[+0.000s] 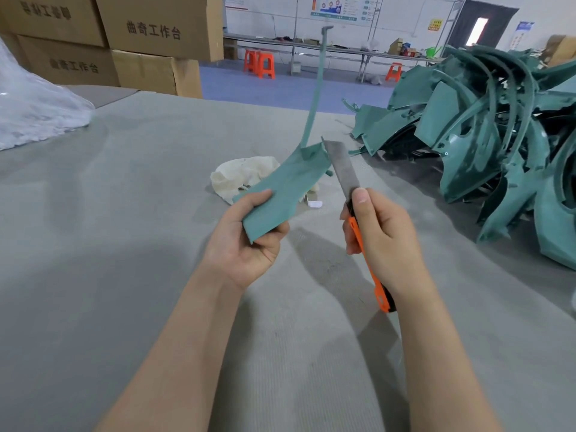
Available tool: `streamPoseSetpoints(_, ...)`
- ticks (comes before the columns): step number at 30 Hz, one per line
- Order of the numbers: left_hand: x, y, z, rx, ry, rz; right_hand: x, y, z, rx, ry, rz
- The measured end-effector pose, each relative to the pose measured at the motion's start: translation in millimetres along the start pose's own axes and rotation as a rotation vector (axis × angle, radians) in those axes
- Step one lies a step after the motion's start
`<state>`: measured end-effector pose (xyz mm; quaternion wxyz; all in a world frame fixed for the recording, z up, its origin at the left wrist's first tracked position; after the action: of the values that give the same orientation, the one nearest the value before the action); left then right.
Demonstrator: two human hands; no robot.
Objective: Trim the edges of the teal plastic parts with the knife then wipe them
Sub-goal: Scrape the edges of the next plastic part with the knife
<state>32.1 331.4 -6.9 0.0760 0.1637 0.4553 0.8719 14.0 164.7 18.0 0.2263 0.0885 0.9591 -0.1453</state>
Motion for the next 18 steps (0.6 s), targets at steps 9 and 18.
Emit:
streamPoseSetpoints(9, -0.3, 0.5, -2.4, 0.000, -0.055, -0.030, -0.9, 0.3, 2.8, 0.028, -0.002, -0.013)
streamPoseSetpoints(18, -0.4, -0.2, -0.2, 0.000, -0.041, -0.052, 3.4, 7.8, -0.4, 0.003, 0.031, -0.191)
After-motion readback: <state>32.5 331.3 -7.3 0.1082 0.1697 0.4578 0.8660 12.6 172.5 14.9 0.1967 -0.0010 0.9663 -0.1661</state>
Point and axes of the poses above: each hand's wrist, its own x-axis away from the middle knuckle, its own y-axis out of the palm, z = x × y, the point moved 4 cm from there along -x, towards the middle knuckle, and after that the axes turned 3 degrees about z, right-handed, at the moved point
